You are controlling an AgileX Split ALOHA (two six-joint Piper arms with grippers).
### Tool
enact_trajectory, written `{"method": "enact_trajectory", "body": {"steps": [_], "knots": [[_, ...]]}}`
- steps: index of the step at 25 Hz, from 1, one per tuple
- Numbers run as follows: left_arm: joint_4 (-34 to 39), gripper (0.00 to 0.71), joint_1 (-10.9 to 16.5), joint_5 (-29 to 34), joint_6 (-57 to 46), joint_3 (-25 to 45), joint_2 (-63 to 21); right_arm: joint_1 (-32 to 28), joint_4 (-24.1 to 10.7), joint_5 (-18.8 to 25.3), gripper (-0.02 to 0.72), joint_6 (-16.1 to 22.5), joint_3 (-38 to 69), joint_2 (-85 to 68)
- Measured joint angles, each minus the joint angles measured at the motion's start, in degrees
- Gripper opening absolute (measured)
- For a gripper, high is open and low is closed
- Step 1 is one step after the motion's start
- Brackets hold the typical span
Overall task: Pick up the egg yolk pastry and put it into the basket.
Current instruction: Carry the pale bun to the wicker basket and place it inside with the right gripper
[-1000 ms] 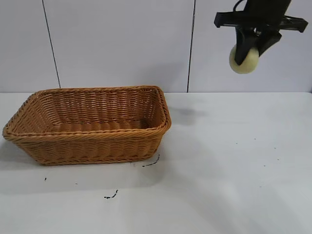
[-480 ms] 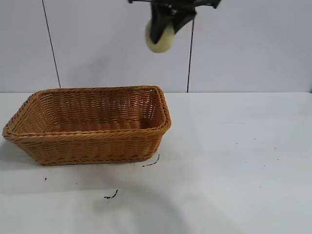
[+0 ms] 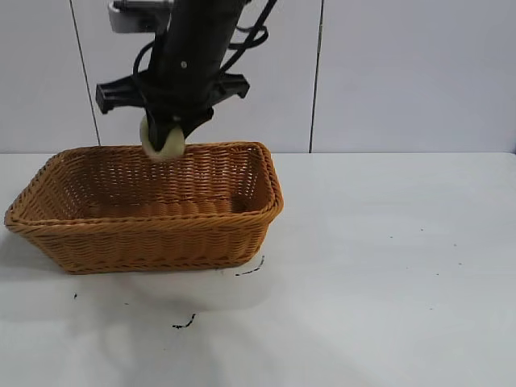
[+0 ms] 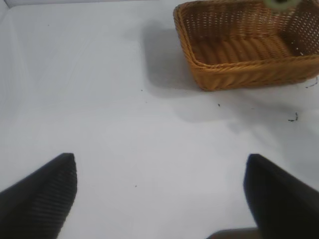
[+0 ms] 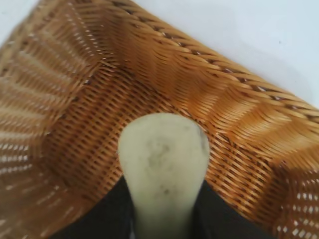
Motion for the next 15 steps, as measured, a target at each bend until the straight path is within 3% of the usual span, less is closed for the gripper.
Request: {"method": "enact_trajectory", "body": {"steps": [3,5,6,11,15], "knots": [[0.0,0.693,0.0,0.0,0.0,0.0,0.0,0.0,0.4,0.0,0.197,0.07,0.0,-0.01],[0.0,0.693,0.0,0.0,0.0,0.0,0.0,0.0,1.02,0.41,0.267,0.14,0.0,-0.01],[0.0,0.693,0.0,0.0,0.0,0.0,0.0,0.0,1.02,0.41,0.267,0.14,0.0,-0.01],[0.0,0.693,0.0,0.0,0.0,0.0,0.0,0.0,1.39,3.19,0.588,0.14,-0.58,-0.19],[0.0,0.693,0.0,0.0,0.0,0.0,0.0,0.0,0.85,6.25,0.629,0.16,-2.62,-2.56]]}}
